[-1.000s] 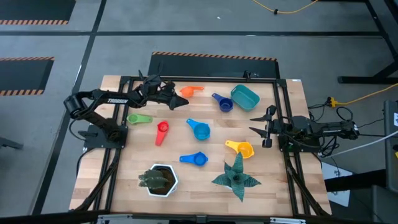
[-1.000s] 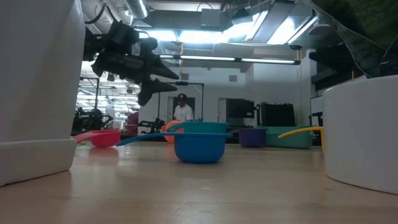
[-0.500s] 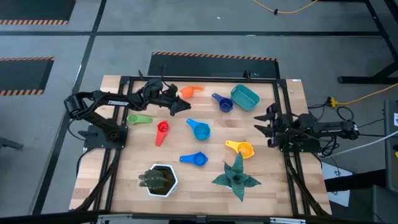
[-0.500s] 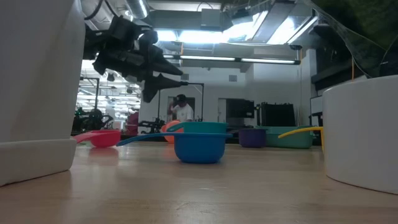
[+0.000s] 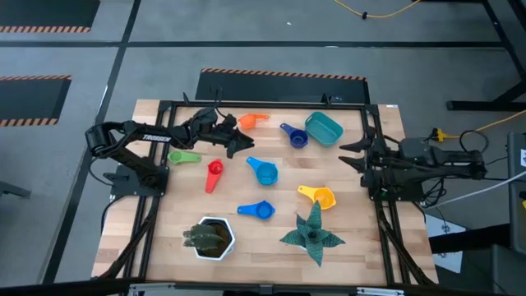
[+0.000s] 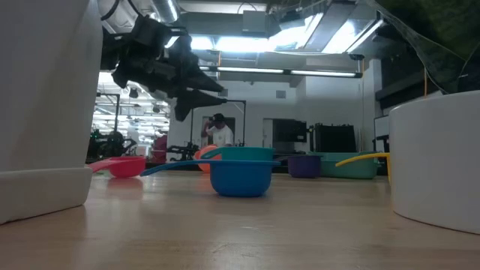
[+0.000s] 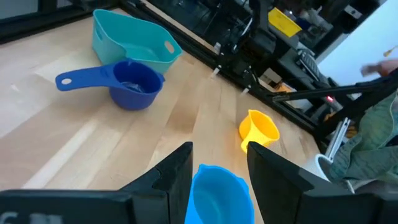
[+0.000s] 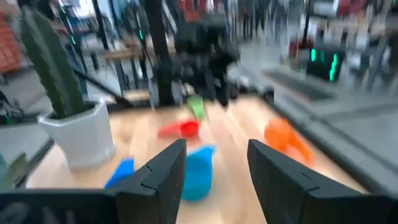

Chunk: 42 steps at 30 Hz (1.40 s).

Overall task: Nest measuring cups in basket
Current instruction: Stack the yellow measuring cup on top of the light blue measuring cup

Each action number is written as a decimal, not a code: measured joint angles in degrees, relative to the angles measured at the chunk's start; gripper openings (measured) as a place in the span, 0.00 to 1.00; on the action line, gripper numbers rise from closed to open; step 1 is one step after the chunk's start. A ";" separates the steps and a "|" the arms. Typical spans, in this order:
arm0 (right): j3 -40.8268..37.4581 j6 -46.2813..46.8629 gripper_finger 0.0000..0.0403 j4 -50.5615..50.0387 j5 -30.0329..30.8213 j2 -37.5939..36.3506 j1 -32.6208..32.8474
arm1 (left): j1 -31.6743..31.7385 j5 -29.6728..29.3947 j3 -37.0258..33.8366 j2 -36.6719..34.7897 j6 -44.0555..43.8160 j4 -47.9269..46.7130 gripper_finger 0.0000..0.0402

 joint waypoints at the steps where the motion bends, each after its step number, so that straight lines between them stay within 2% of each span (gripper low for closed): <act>1: 1.38 1.33 0.44 -2.39 0.06 1.61 0.00 | -0.26 -0.50 0.00 0.00 0.48 -0.01 0.36; 7: 6.96 7.90 0.44 -13.92 0.08 11.09 0.00 | -1.89 -2.75 0.00 0.00 3.42 -0.05 0.36; 13: 7.56 9.74 0.44 -18.54 -0.17 18.76 -0.02 | -3.21 -3.92 0.00 0.00 5.33 -0.10 0.36; 16: 7.56 12.69 0.44 -19.92 -2.73 22.08 -0.40 | -3.76 -3.91 0.00 0.00 5.40 -0.08 0.36; 23: 7.56 15.14 0.44 -20.02 -8.86 28.81 -1.25 | -4.60 -5.43 0.00 0.02 5.38 -0.07 0.36; 34: 7.56 16.64 0.44 -19.75 -12.51 38.26 -1.27 | -4.64 -6.91 0.00 0.02 5.36 -0.12 0.36; 42: 7.56 17.85 0.44 -18.75 -12.66 43.87 -1.26 | -4.64 -6.91 0.00 0.04 5.28 -0.14 0.36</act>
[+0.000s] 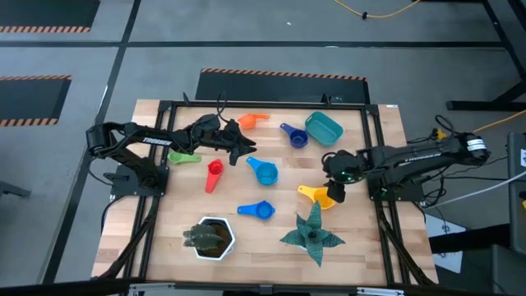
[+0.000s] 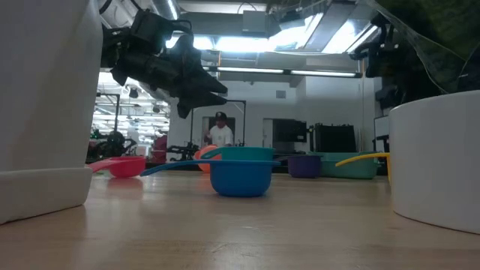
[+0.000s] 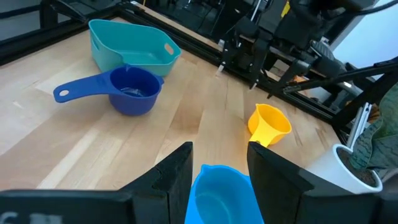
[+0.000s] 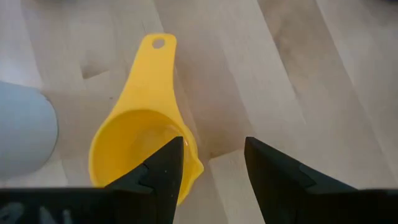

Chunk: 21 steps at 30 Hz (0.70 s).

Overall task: Nest measuring cups in basket
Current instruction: Stack the yellow measuring cup on top of the light blue measuring cup

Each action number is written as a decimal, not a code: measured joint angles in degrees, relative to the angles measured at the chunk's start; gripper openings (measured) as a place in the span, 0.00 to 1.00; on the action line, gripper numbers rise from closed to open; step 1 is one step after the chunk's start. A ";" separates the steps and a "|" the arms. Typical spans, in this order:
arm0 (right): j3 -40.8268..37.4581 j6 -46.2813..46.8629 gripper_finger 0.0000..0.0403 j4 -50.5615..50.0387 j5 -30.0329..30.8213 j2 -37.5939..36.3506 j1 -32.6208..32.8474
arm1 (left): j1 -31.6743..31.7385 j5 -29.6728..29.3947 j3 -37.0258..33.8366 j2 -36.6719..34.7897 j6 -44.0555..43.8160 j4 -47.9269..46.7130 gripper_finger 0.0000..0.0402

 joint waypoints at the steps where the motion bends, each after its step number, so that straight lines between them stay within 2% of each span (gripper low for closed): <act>1: 0.00 0.01 0.44 0.19 0.00 0.64 -0.01 | 0.00 0.00 0.00 0.00 0.00 -0.02 0.36; 21: -0.02 -4.49 0.44 2.39 -2.43 9.73 -1.67 | 0.00 0.00 0.00 0.00 0.10 -0.06 0.36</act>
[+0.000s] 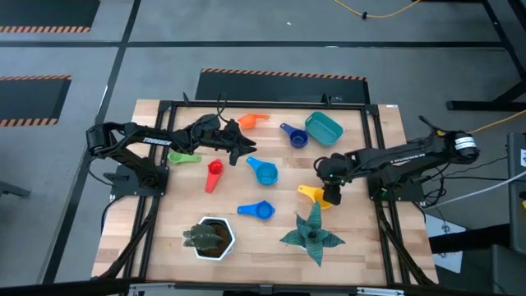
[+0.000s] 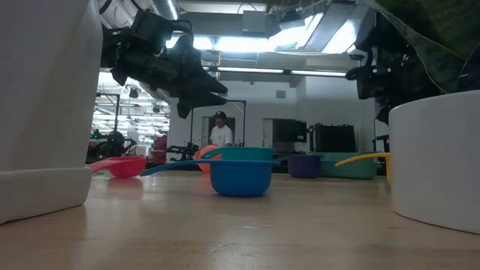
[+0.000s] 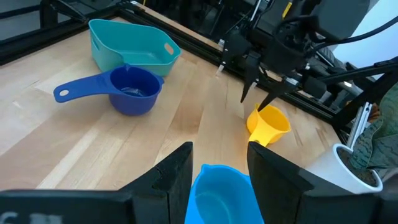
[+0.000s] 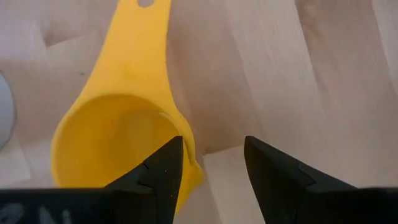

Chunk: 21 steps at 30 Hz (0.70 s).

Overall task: Nest measuring cups in basket
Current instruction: Stack the yellow measuring cup on top of the light blue measuring cup

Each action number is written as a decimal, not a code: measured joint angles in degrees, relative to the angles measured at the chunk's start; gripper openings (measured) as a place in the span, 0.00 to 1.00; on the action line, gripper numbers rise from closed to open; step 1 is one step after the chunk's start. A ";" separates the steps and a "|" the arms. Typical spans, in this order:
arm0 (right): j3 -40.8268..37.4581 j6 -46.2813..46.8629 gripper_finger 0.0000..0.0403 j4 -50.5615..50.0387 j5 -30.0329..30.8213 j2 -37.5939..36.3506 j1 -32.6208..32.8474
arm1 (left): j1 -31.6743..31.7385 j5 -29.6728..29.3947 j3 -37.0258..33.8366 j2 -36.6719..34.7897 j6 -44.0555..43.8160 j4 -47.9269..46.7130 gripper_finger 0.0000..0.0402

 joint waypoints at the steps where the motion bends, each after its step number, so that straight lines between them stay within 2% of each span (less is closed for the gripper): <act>1: 0.00 -0.02 0.44 0.00 -0.04 0.24 -0.25 | 0.00 0.00 0.00 0.00 -0.01 0.00 0.36; 6: -0.03 -1.56 0.44 0.33 -2.32 1.31 -1.09 | 0.00 0.00 0.00 0.00 0.00 0.00 0.36; 13: -0.04 -1.42 0.42 0.63 -2.49 2.79 -1.24 | 0.00 0.00 0.00 0.00 0.00 0.00 0.36; 21: -0.04 -1.37 0.20 2.50 -2.49 2.96 -1.24 | 0.00 0.00 0.00 0.00 0.02 0.00 0.36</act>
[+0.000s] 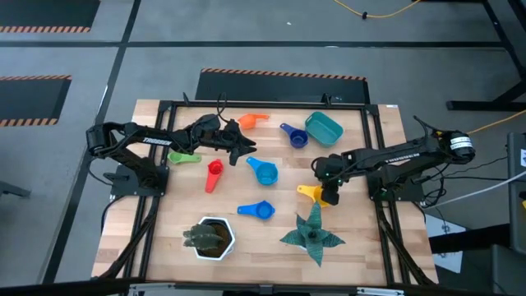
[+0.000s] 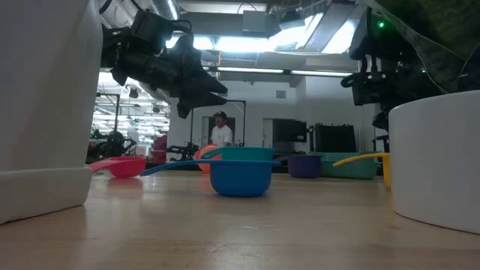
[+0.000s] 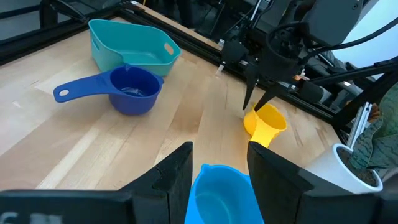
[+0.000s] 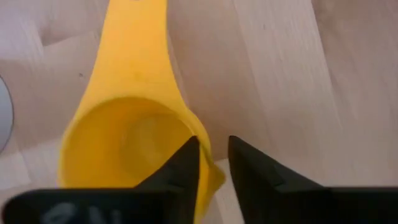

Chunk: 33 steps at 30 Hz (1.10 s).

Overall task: Nest measuring cups in basket
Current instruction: Stack the yellow measuring cup on top of the light blue measuring cup

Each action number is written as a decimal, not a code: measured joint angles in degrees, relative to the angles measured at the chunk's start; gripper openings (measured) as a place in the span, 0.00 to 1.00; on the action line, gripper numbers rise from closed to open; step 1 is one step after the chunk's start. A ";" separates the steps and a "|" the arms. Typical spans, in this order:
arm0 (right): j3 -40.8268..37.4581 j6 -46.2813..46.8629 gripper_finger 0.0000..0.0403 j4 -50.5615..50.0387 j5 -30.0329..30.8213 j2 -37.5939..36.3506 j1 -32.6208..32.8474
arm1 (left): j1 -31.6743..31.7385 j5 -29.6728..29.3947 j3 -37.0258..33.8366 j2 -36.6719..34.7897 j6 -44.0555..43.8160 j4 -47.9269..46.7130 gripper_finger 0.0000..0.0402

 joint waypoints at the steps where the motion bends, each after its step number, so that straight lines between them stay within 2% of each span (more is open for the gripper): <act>1: 0.00 0.00 0.17 0.21 0.00 0.00 0.00 | 0.00 0.00 0.00 0.00 0.00 0.00 0.36; 6: 0.00 0.06 0.04 2.99 -0.15 -0.02 0.00 | 0.00 0.00 0.00 0.00 0.00 0.00 0.36; 14: 3.26 -0.86 0.06 2.69 -0.29 0.02 -0.98 | 0.00 0.00 0.00 0.00 0.03 0.00 0.36; 24: 16.56 -10.85 0.05 -1.10 0.82 0.02 -6.37 | -0.01 0.00 0.00 0.00 0.04 0.00 0.36; 33: 26.03 -18.70 0.04 3.39 1.19 3.45 -10.66 | -0.02 0.00 0.00 0.00 0.07 0.00 0.36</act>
